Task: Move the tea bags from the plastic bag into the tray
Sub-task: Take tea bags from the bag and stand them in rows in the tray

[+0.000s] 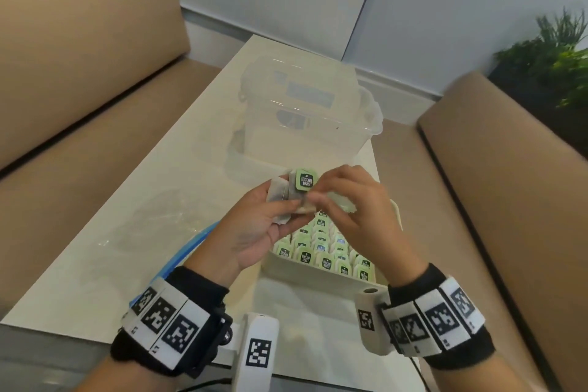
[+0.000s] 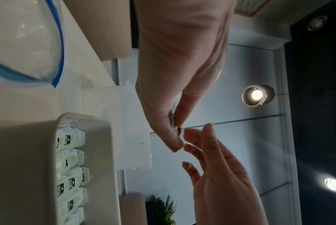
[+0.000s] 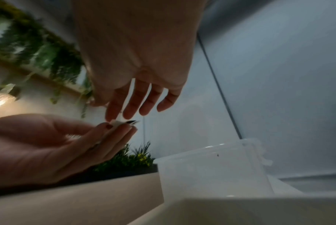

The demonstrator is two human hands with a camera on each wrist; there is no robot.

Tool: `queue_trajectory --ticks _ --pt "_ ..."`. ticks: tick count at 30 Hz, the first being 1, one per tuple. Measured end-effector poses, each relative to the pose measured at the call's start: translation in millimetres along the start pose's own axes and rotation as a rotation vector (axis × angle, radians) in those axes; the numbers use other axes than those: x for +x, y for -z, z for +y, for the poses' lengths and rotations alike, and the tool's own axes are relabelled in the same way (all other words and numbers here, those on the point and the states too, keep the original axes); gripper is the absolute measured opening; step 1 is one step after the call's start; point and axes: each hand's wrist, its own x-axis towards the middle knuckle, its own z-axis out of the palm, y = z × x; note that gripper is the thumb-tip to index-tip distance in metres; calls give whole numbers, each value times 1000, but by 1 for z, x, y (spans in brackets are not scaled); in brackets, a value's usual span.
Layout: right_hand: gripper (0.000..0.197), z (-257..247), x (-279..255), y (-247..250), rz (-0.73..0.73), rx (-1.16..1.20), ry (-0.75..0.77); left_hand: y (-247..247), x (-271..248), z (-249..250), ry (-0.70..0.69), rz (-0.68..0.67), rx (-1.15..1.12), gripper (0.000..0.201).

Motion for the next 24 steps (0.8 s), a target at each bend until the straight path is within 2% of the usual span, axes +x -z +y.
queue_trajectory --ticks 2,4,5,8,11,15,17,19,24 --pt "19 0 1 2 66 137 -186 -2 -2 -3 -29 -2 86 32" --pt "24 -1 2 3 -3 224 -340 -3 -4 -7 -41 -17 180 30" --pt "23 -2 1 3 -43 233 -367 -4 -4 -9 -42 -26 216 30" --pt "10 -7 -1 0 -43 208 -347 -6 -5 -14 -55 -48 282 29" --pt "6 -9 -2 4 -1 241 -335 -8 -5 -14 -72 -39 241 28" --pt "10 -15 1 21 92 342 -243 -8 -5 -10 -7 -2 20 56" --pt "13 -18 3 29 112 263 -185 -11 -6 -8 18 -3 -24 51" --pt "12 -20 5 31 70 176 -151 -17 -7 -8 26 -39 25 43" --pt "9 -23 3 28 37 121 -166 -23 -4 -9 2 -55 152 25"
